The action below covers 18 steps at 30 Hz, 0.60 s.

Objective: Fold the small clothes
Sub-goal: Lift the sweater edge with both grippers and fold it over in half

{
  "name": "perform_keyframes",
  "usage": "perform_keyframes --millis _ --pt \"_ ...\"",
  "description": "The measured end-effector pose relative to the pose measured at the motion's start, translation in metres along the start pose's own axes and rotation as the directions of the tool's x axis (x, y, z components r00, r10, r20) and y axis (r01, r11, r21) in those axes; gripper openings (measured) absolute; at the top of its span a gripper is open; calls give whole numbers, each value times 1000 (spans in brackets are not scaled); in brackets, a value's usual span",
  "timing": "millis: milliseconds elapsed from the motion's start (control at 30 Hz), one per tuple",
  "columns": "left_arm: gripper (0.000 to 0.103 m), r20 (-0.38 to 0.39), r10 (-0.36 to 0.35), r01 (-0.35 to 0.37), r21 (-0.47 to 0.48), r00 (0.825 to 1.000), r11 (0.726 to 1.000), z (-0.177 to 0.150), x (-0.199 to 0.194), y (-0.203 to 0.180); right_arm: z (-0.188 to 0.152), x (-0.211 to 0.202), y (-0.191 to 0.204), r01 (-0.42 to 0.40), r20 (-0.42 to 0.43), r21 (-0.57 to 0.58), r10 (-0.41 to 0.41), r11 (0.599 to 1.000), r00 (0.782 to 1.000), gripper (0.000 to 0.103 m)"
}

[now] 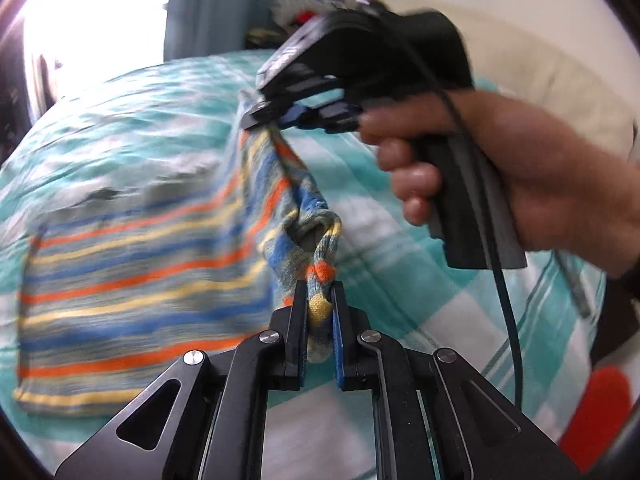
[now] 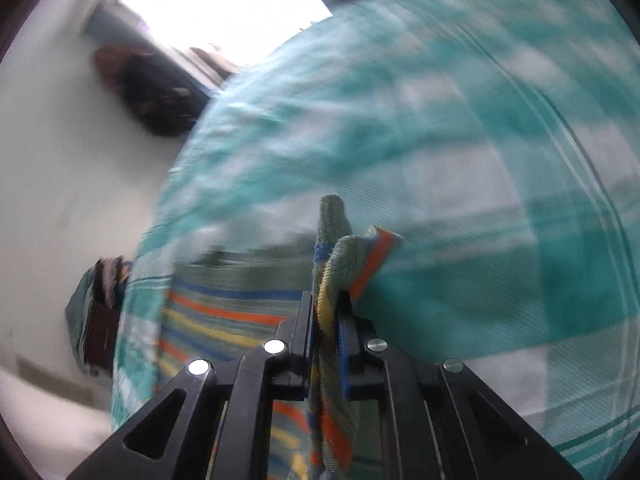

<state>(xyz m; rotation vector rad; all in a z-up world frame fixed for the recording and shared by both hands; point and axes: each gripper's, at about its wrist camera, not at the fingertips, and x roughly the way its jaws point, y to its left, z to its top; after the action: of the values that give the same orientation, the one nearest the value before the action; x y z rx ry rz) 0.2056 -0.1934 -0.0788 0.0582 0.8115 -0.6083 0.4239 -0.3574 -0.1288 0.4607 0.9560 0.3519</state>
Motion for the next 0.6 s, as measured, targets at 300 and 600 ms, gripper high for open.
perform_keyframes --millis 300,600 --pt "8 19 143 -128 -352 989 927 -30 -74 156 9 83 155 -141 -86 -167 128 976 988 10" --pt "21 -122 186 -222 -498 975 838 -82 -62 225 -33 194 213 -175 -238 -152 136 973 962 26"
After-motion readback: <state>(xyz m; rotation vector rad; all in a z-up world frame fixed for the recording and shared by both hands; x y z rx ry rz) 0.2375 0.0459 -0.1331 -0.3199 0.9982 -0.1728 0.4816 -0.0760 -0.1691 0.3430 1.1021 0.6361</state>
